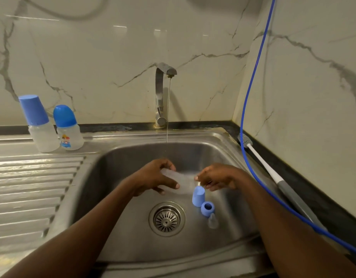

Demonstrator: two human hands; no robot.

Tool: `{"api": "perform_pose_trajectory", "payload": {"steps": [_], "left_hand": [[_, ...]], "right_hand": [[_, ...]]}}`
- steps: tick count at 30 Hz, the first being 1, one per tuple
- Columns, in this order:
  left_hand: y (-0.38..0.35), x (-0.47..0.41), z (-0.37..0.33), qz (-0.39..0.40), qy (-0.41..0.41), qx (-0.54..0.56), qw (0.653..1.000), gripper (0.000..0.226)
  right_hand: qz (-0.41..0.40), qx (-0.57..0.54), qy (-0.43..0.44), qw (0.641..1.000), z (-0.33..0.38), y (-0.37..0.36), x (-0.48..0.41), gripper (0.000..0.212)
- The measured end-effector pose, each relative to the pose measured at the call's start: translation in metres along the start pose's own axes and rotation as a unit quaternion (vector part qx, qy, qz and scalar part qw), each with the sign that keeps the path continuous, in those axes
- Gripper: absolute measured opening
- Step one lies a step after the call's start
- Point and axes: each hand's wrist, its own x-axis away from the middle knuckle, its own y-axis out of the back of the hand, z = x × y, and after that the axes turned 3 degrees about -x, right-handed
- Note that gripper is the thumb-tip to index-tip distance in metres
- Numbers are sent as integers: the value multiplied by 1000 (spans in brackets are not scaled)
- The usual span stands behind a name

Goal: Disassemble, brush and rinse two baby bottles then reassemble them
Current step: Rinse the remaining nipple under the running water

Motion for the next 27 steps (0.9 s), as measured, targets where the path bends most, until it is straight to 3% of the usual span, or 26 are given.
{"api": "perform_pose_trajectory", "payload": {"steps": [2, 5, 10, 20, 27], "left_hand": [[-10, 3, -6, 57, -27, -127, 990, 39], [-44, 1, -8, 84, -108, -289, 948, 39], [-76, -3, -4, 104, -168, -271, 942, 45], [-99, -3, 8, 172, -180, -300, 921, 73], [-100, -4, 10, 187, -174, -304, 917, 83]], "right_hand": [[-59, 98, -22, 993, -6, 1, -8, 27], [-28, 166, -118, 979, -13, -6, -10, 29], [14, 163, -218, 962, -26, -16, -11, 26], [-13, 252, -199, 947, -22, -32, -13, 28], [49, 250, -234, 938, -14, -16, -17, 20]]}}
